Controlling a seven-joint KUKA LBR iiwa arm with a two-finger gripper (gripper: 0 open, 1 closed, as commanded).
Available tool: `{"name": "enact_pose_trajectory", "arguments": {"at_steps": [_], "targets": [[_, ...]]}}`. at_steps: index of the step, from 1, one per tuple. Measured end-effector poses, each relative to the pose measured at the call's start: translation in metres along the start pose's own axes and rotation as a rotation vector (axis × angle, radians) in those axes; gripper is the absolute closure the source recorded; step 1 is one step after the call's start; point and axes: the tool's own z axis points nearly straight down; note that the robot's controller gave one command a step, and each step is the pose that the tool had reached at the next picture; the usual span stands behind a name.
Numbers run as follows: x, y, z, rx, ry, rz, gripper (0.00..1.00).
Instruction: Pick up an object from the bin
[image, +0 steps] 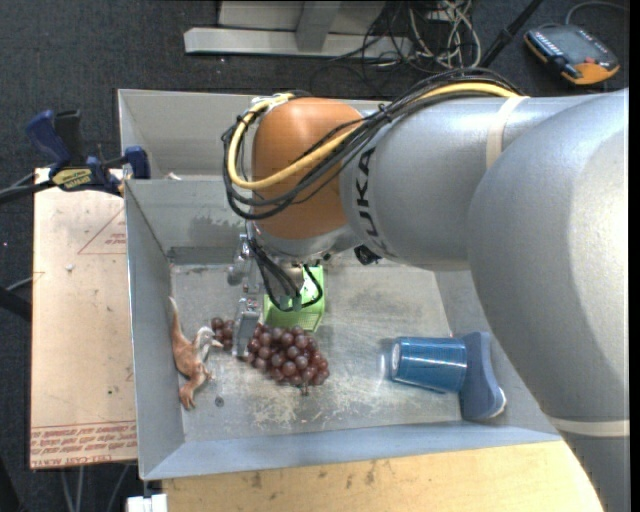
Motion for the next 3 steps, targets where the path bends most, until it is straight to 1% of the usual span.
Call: {"name": "enact_pose_trajectory", "arguments": {"at_steps": [1,2,3], "targets": [[0.004,0.000,0.001,0.000,0.000,0.007,0.00],[-0.003,-0.010,0.033,-0.004,-0.011,-0.062,0.00],[-0.003,-0.018,0.075,0.002,0.002,-0.238,0.00]]}}
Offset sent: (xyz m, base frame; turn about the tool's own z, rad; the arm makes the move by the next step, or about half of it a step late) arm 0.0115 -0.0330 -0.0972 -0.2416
